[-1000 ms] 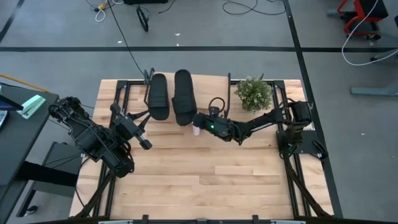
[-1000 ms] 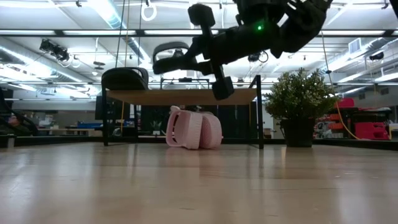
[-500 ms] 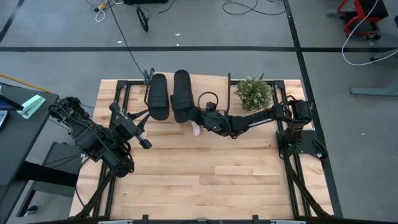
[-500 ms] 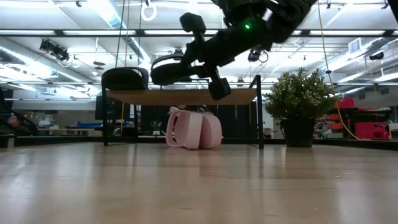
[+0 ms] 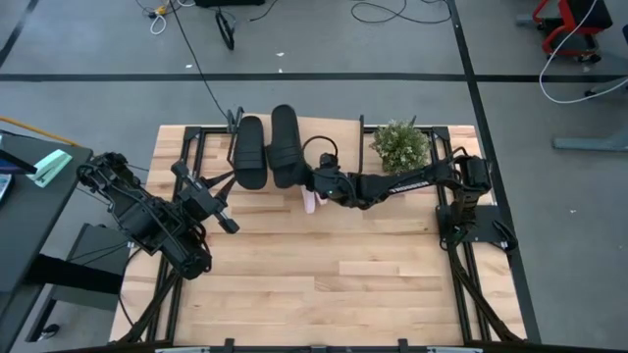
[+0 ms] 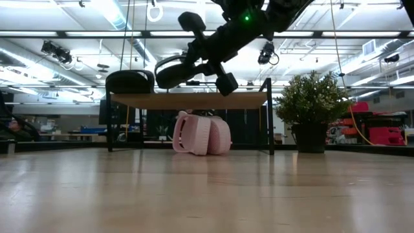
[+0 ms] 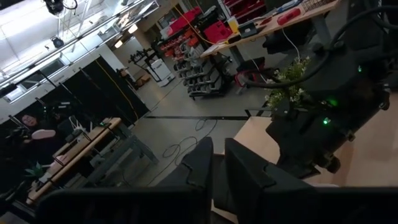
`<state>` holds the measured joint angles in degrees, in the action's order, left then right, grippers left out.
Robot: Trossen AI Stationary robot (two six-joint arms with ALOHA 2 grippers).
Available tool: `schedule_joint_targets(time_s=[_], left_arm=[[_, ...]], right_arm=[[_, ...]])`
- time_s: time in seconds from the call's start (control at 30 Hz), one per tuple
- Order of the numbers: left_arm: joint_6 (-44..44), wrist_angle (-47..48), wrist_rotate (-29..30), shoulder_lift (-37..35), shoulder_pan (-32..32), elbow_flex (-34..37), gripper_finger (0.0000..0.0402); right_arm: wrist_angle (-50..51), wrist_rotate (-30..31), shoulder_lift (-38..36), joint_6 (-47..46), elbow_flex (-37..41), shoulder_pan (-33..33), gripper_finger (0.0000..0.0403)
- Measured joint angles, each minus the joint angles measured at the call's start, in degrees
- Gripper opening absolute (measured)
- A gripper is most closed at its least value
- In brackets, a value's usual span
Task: Pick and place slides into the shelf
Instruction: Put the black slide on the shelf
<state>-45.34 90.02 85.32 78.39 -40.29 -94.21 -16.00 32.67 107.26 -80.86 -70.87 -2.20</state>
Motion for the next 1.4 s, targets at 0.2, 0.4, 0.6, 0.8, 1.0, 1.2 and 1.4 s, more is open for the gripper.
schedule_joint_targets(time_s=[0.2, 0.4, 0.6, 0.8, 1.0, 1.2, 1.4], left_arm=[[-0.03, 0.01, 0.0, 0.0, 0.0, -0.02, 0.0045], [-0.04, -0.01, 0.0, 0.0, 0.0, -0.01, 0.0046], [-0.07, -0.01, 0.0, 0.0, 0.0, 0.0, 0.0039], [-0.09, -0.01, 0.0, 0.0, 0.0, -0.01, 0.0038], [-0.09, -0.01, -0.02, -0.02, 0.0, 0.0, 0.0038], [-0.11, -0.01, 0.02, -0.07, 0.0, -0.01, 0.0029], [-0.17, -0.01, 0.06, -0.04, 0.0, 0.0, 0.003]], right_arm=[[-0.34, 0.4, 0.0, -0.45, 0.0, -0.32, 0.0053], [-0.63, 1.39, -0.02, -0.56, 0.0, -0.32, 0.0053], [-0.52, 2.09, -0.02, -0.55, 0.0, -0.72, 0.0053], [-0.41, 2.73, 0.09, -0.61, 0.0, -1.13, 0.0053], [-1.72, 1.98, 1.65, -0.76, -0.02, -1.43, 0.0053], [-3.51, 1.87, 3.46, -1.67, -0.11, -1.55, 0.0053], [-4.05, 0.98, 3.69, -1.34, -0.1, -1.43, 0.0053]])
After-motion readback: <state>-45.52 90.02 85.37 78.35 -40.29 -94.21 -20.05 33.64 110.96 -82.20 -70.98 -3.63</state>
